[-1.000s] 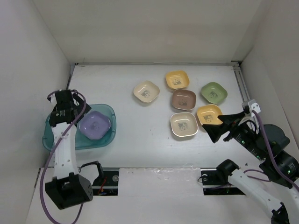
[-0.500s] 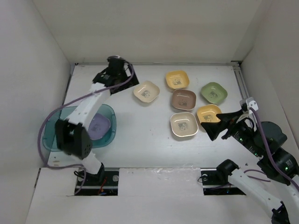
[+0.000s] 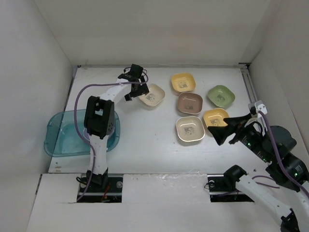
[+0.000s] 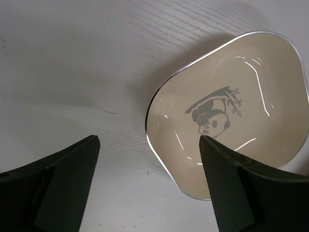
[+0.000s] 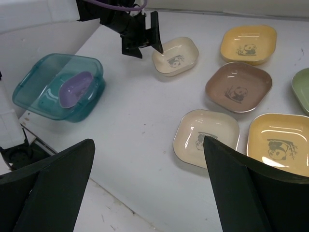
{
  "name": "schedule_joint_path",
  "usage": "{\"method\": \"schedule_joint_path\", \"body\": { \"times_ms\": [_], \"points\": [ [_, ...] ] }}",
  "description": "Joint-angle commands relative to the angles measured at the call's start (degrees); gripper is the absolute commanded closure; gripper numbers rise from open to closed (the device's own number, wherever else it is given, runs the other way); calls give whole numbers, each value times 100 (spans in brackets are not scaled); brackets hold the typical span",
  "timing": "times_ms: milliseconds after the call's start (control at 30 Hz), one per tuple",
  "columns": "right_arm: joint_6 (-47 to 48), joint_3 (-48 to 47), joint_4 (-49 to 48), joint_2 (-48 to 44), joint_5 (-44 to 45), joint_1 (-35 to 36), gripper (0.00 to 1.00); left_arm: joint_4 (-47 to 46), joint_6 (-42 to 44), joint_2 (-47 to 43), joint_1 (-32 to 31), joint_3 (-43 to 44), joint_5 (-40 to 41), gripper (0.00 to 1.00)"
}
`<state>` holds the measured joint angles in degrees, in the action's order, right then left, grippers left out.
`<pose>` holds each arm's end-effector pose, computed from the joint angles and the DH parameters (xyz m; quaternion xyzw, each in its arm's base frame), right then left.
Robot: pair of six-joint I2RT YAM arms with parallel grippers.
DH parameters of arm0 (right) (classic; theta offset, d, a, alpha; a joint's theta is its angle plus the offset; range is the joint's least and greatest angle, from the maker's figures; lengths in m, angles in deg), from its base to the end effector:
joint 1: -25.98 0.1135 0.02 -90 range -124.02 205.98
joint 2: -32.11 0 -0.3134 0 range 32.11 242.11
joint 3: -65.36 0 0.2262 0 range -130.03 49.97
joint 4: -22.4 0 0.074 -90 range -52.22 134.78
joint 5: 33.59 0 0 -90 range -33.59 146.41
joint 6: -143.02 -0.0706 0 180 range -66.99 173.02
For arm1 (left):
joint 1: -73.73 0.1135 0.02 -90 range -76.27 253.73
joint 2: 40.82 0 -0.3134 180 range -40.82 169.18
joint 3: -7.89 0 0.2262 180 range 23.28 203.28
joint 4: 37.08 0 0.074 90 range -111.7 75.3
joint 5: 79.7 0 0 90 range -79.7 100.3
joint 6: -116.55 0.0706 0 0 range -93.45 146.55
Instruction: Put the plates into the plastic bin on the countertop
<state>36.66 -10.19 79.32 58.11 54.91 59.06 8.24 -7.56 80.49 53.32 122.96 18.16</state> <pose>0.0228 0.0171 0.4045 -0.1177 0.7418 0.2850 0.5955 0.4694 -0.1643 0.2439 -0.1348 0.9326 -0.0929 0.3216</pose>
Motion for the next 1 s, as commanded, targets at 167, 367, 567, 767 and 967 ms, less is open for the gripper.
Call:
{"method": "schedule_joint_path", "body": {
  "times_ms": [167, 367, 567, 767, 967],
  "points": [
    [-60, -136, -172, -25, 79, 32, 0, -417, -183, 226, 107, -361, 40, 68],
    [-60, -136, -120, -77, 79, 32, 0, -515, -70, 348, 414, -354, -12, 70],
    [-60, -83, -120, -77, 79, 32, 0, -426, -193, -517, 414, -536, 312, 100],
    [-60, -83, -120, -25, 79, 32, 0, -262, 62, -2084, 1125, -669, -39, 100],
    [-60, -83, -190, -25, -43, 32, 0, 303, -228, -3560, 1627, -1563, 911, 100]
  ]
}}
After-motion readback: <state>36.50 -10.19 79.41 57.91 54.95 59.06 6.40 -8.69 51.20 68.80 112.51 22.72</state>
